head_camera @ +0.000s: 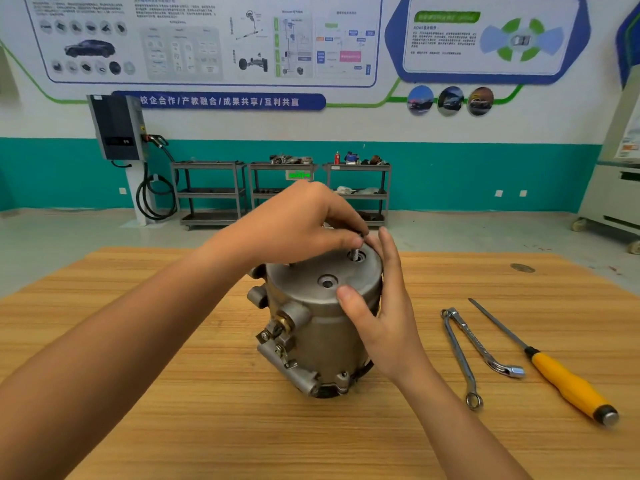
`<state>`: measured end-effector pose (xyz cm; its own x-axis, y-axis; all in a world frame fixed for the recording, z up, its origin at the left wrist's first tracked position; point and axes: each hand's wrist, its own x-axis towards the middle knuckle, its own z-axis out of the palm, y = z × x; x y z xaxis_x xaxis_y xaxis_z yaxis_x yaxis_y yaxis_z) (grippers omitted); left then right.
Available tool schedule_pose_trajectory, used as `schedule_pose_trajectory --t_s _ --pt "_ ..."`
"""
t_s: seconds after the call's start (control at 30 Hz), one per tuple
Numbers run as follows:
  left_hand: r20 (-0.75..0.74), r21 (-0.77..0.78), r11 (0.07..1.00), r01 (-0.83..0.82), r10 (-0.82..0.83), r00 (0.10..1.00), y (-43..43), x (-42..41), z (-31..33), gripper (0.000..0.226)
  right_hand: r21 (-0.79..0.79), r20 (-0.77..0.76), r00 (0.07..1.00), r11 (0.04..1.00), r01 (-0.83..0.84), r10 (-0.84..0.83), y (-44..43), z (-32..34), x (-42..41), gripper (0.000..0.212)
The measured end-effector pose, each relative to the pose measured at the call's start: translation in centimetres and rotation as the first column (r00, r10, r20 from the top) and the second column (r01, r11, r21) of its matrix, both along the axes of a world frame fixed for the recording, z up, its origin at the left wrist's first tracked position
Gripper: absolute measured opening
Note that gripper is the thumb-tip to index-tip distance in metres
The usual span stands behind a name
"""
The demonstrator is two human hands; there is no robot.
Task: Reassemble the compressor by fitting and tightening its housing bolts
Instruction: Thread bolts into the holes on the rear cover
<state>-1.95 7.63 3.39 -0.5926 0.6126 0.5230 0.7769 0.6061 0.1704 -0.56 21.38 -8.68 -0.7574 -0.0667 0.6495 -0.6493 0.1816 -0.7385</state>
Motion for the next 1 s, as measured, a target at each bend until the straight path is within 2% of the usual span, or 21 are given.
schedule_pose_trajectory --t_s 0.17,0.27,0.37,0.4,0.43,0.47,0.53,0.57,0.63,0.7,0.77,0.8,0.9,1.0 --pt "-0.007 0.062 0.998 -0.01 0.011 1.0 0.2 -0.3 -1.2 0.022 -0.031 -0.012 1.0 1.0 0.002 -0.002 0.0 -0.1 0.0 0.07" --pt "0.029 0.007 1.0 0.021 -0.021 0.999 0.6 -0.4 -1.7 0.024 -0.047 -0.005 1.0 0.999 -0.008 0.007 0.2 -0.2 -0.1 0.071" --pt "-0.004 -0.146 0.987 -0.07 0.07 0.998 0.3 -0.7 -1.5 0.029 -0.049 0.008 1.0 0.999 -0.024 0.024 0.5 -0.1 -0.3 0.071" --pt "0.002 -0.141 0.986 -0.094 0.095 0.995 -0.3 -0.8 -1.5 0.031 -0.048 0.002 1.0 0.999 -0.026 0.026 0.5 -0.1 -0.3 0.071" --pt "0.03 -0.065 0.992 -0.105 0.107 0.994 -1.3 -0.8 -1.4 0.034 -0.042 -0.006 1.0 0.999 -0.024 0.023 0.6 -0.2 -0.3 0.071" --pt "0.066 0.079 0.99 -0.12 0.115 0.991 -2.7 -0.8 -1.6 0.036 -0.034 -0.011 1.0 0.999 -0.02 0.02 0.6 -0.1 -0.3 0.071" --pt "0.116 0.388 0.894 -0.226 0.196 0.974 -7.0 -1.1 -3.2 0.037 -0.023 -0.004 1.0 0.999 -0.023 0.023 0.6 0.0 -0.4 0.07" --pt "0.155 0.452 0.827 -0.334 0.295 0.943 -9.7 -1.2 -4.6 0.037 -0.02 0.0 1.0 0.999 -0.027 0.027 0.6 0.0 -0.4 0.07" --pt "0.275 0.378 0.699 -0.607 0.541 0.795 -15.4 -1.9 -8.5 0.035 -0.016 -0.002 1.0 1.0 -0.027 0.027 0.5 0.0 -0.4 0.071" --pt "0.387 0.175 0.579 -0.796 0.703 0.596 -20.4 -2.6 -12.7 0.032 -0.016 -0.009 1.0 1.0 -0.024 0.024 0.3 0.1 -0.3 0.07" --pt "0.458 -0.011 0.493 -0.87 0.776 0.434 -23.7 -3.2 -16.0 0.032 -0.015 -0.013 1.0 1.0 -0.017 0.017 0.2 0.1 -0.3 0.07" --pt "0.466 -0.092 0.474 -0.876 0.798 0.382 -24.7 -3.5 -17.2 0.034 -0.012 -0.013 1.0 1.0 -0.01 0.01 0.1 0.1 -0.2 0.07" --pt "0.404 -0.261 0.467 -0.845 0.848 0.344 -26.1 -4.3 -19.2 0.036 -0.014 -0.017 1.0 1.0 0.01 -0.011 -0.3 0.0 0.1 0.07" --pt "0.333 -0.252 0.443 -0.86 0.874 0.352 -26.0 -4.6 -19.5 0.03 -0.023 -0.028 0.999 0.999 0.031 -0.031 -0.7 0.0 0.3 0.068"
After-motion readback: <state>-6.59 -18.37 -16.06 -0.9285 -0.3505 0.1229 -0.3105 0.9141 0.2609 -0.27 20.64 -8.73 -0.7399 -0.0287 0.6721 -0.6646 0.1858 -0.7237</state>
